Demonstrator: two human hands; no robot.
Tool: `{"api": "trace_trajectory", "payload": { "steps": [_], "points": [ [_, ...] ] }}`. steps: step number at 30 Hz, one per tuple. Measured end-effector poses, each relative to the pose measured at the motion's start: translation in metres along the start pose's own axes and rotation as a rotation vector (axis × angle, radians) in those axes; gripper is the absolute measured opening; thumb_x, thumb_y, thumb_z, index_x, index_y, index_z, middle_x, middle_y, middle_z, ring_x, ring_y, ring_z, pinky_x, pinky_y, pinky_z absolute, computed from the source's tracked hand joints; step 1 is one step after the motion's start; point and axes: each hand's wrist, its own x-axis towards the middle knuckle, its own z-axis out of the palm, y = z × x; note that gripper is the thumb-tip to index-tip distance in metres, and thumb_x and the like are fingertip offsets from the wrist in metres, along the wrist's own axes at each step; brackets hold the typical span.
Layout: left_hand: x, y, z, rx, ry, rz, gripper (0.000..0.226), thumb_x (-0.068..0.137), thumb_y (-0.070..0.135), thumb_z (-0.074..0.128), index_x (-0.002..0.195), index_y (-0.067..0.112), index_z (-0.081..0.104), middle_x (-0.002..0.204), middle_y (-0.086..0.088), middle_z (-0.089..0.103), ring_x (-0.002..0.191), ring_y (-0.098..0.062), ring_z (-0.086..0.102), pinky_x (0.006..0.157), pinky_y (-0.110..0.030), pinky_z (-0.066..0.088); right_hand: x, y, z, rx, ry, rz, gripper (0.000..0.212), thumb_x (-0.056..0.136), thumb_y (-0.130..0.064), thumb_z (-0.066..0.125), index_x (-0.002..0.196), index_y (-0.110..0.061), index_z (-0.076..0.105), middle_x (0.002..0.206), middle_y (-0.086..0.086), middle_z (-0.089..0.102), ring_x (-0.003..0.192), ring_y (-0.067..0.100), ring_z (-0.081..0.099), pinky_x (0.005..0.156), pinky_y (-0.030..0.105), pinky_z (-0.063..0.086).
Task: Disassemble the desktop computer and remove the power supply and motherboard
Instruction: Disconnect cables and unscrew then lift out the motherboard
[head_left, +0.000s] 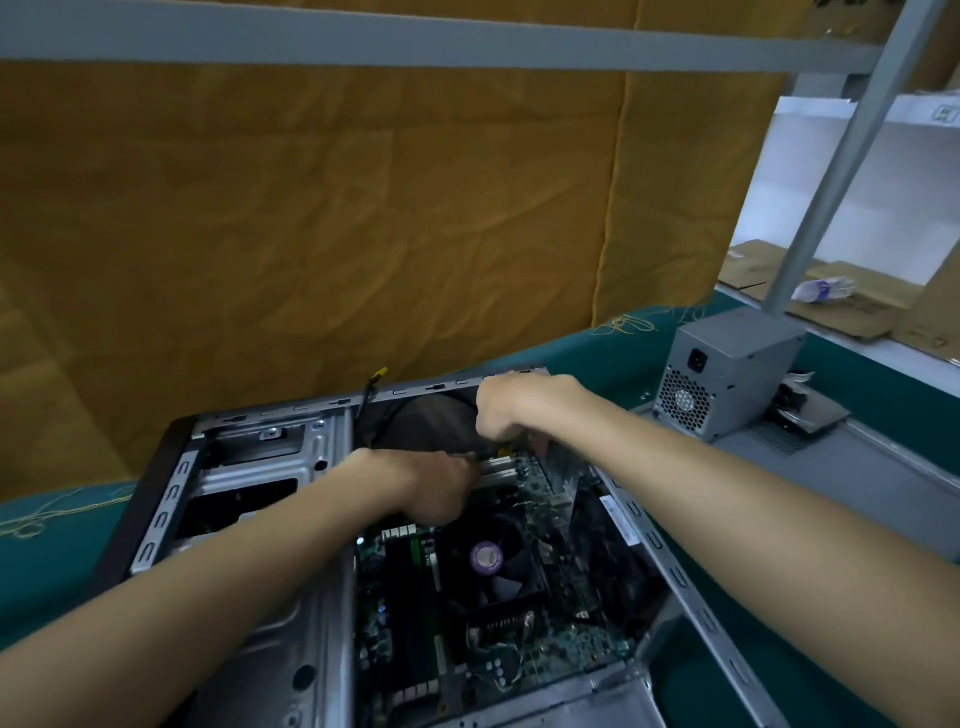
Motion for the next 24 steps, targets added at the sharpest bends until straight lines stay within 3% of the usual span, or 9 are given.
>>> {"api": "trace_trajectory", "payload": {
  "steps": [3, 6, 8, 10, 11, 14, 16, 20, 24],
  "points": [
    [0.001, -0.003, 0.006, 0.006, -0.051, -0.003, 0.059, 0.11, 0.021, 0.03, 0.163, 0.014, 0.006, 0.17, -0.007, -0.004, 0.152, -0.029, 0.026, 0.119, -0.036, 0.028, 0.015, -0.004, 0.011, -0.055, -0.062, 0.047, 0.021, 0.101, -0.003, 0.041, 0.11, -0.003, 0.061, 0.075, 0.006, 0.053, 0.014, 0.013, 0.034, 0.024, 0.014, 0.025],
    [0.001, -0.003, 0.008, -0.034, -0.062, -0.013, 0.057, 0.111, 0.034, 0.025, 0.163, 0.02, 0.005, 0.17, -0.003, -0.007, 0.154, -0.03, 0.021, 0.123, -0.04, 0.022, 0.026, -0.004, 0.021, -0.056, -0.05, 0.095, 0.023, 0.1, 0.0, 0.047, 0.08, 0.0, 0.059, 0.081, 0.008, 0.062, 0.018, 0.014, 0.041, 0.022, 0.017, 0.026],
    [0.003, -0.002, 0.01, -0.044, -0.081, -0.005, 0.056, 0.112, 0.036, 0.022, 0.163, 0.019, 0.008, 0.17, -0.004, -0.007, 0.154, -0.03, 0.018, 0.124, -0.042, 0.019, 0.028, -0.005, 0.024, -0.05, -0.04, 0.121, 0.022, 0.096, 0.003, 0.053, 0.075, 0.001, 0.057, 0.07, 0.011, 0.057, 0.034, 0.019, 0.051, 0.021, 0.018, 0.028],
    [0.004, 0.0, 0.01, -0.032, -0.086, 0.001, 0.057, 0.111, 0.04, 0.018, 0.163, 0.018, 0.01, 0.17, -0.007, -0.004, 0.156, -0.03, 0.012, 0.125, -0.045, 0.015, 0.031, -0.003, 0.028, 0.002, 0.008, 0.146, 0.009, 0.096, 0.003, 0.054, 0.094, 0.001, 0.062, 0.074, 0.011, 0.056, 0.047, 0.02, 0.051, 0.021, 0.019, 0.03],
    [0.004, 0.001, 0.01, -0.025, -0.082, 0.009, 0.056, 0.111, 0.041, 0.016, 0.163, 0.019, 0.011, 0.17, -0.008, -0.002, 0.156, -0.029, 0.008, 0.125, -0.047, 0.014, 0.034, -0.002, 0.031, 0.043, 0.037, 0.157, 0.013, 0.098, 0.001, 0.054, 0.105, 0.001, 0.064, 0.081, 0.013, 0.058, 0.05, 0.021, 0.053, 0.021, 0.02, 0.033],
    [0.001, 0.006, 0.009, -0.021, -0.101, 0.047, 0.053, 0.112, 0.035, 0.011, 0.162, 0.022, 0.011, 0.17, -0.009, 0.0, 0.157, -0.025, -0.002, 0.126, -0.047, 0.009, 0.038, 0.002, 0.038, 0.162, 0.05, 0.17, 0.02, 0.1, 0.001, 0.051, 0.112, 0.008, 0.065, 0.094, 0.019, 0.069, 0.062, 0.028, 0.071, 0.042, 0.03, 0.057],
    [-0.001, 0.006, 0.009, -0.043, -0.109, 0.034, 0.053, 0.111, 0.037, 0.01, 0.163, 0.024, 0.006, 0.17, -0.008, -0.005, 0.157, -0.024, -0.006, 0.126, -0.045, 0.006, 0.041, 0.005, 0.041, 0.221, 0.065, 0.171, 0.019, 0.1, 0.001, 0.05, 0.108, 0.009, 0.066, 0.092, 0.023, 0.072, 0.069, 0.031, 0.076, 0.059, 0.04, 0.064],
    [-0.003, 0.007, 0.007, -0.092, -0.112, 0.008, 0.061, 0.108, 0.052, 0.011, 0.163, 0.027, 0.008, 0.17, -0.005, -0.006, 0.157, -0.025, -0.001, 0.127, -0.044, 0.005, 0.041, 0.006, 0.042, 0.229, 0.117, 0.165, 0.014, 0.099, 0.0, 0.052, 0.093, 0.002, 0.064, 0.079, 0.018, 0.066, 0.056, 0.027, 0.069, 0.05, 0.035, 0.06],
    [-0.007, 0.008, 0.006, -0.17, -0.01, 0.037, 0.076, 0.1, 0.071, 0.022, 0.157, 0.023, 0.034, 0.165, -0.01, 0.026, 0.151, -0.029, 0.027, 0.122, -0.046, 0.024, 0.038, 0.004, 0.042, 0.131, 0.065, 0.134, 0.02, 0.097, 0.001, 0.05, 0.08, 0.0, 0.061, 0.079, 0.018, 0.065, 0.063, 0.033, 0.073, 0.049, 0.036, 0.061]
  ]
}}
